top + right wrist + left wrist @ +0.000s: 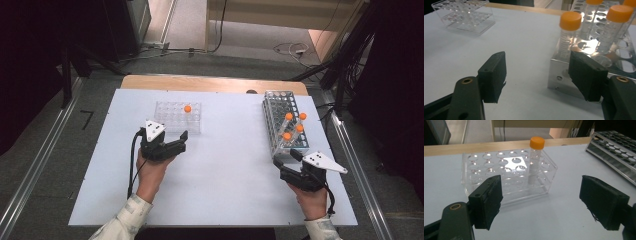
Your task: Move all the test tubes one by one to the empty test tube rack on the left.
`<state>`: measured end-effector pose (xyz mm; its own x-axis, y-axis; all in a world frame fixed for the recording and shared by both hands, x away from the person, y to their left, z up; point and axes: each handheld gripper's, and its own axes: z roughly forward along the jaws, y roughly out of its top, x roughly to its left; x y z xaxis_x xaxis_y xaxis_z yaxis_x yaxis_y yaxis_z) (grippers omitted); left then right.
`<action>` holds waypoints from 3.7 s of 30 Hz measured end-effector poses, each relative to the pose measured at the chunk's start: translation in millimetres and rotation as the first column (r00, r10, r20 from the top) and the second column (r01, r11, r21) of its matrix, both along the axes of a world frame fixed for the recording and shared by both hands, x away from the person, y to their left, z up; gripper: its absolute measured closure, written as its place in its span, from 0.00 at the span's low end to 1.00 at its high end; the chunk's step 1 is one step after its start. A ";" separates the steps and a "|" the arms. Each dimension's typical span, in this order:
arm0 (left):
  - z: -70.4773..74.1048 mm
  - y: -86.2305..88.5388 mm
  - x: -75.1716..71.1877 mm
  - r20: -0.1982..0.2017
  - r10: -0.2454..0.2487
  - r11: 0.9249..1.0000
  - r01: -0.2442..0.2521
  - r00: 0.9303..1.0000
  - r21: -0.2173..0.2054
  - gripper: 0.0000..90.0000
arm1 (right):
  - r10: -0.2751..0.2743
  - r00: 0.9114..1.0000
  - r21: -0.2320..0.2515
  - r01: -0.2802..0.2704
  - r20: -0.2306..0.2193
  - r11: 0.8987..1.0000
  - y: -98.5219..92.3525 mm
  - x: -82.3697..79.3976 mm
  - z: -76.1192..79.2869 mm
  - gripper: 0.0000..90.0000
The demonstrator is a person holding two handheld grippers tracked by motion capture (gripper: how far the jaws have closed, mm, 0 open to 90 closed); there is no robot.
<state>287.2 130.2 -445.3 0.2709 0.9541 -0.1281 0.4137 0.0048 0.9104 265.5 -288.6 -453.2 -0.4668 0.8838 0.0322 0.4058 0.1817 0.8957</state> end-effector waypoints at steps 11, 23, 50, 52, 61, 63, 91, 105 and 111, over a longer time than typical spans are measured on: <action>-6.3 -4.9 -14.0 -0.016 -0.043 0.999 0.043 0.999 0.016 0.20 | -0.072 0.997 -0.018 0.073 0.032 0.997 -6.1 21.2 -4.5 0.47; -7.4 -5.0 -16.6 -0.016 -0.054 0.998 0.054 0.998 0.011 0.20 | -0.081 0.996 -0.029 0.082 0.041 0.996 0.0 36.6 -9.5 0.67; -8.7 -6.4 -16.8 -0.023 -0.063 0.998 0.064 0.998 0.003 0.20 | -0.096 0.992 0.002 0.096 0.076 0.995 -3.0 44.3 4.0 0.79; -8.4 -6.5 -17.1 -0.022 -0.063 0.998 0.063 0.998 0.005 0.20 | -0.097 0.991 0.013 0.096 0.093 0.995 -3.5 43.2 10.6 0.79; -6.7 -6.7 -18.6 -0.014 -0.064 0.998 0.064 0.998 0.001 0.20 | -0.093 0.983 0.015 0.092 0.155 0.996 -1.9 34.3 36.4 0.79; -6.5 -6.5 -18.7 -0.013 -0.064 0.998 0.064 0.998 0.001 0.20 | -0.091 0.982 0.025 0.088 0.166 0.996 -1.9 31.6 42.4 0.80; -4.2 -9.6 -21.4 -0.006 -0.081 0.997 0.081 0.997 -0.004 0.20 | 0.091 0.986 0.010 -0.093 0.137 0.996 62.5 31.3 39.6 0.80; -3.0 -10.9 -23.0 -0.002 -0.089 0.996 0.089 0.996 -0.007 0.20 | 0.173 0.980 -0.028 -0.171 0.094 0.985 102.9 36.5 23.2 0.80; -0.3 -11.8 -24.9 0.006 -0.096 0.995 0.096 0.995 -0.011 0.20 | 0.200 0.976 -0.033 -0.197 0.092 0.980 115.3 36.8 20.9 0.80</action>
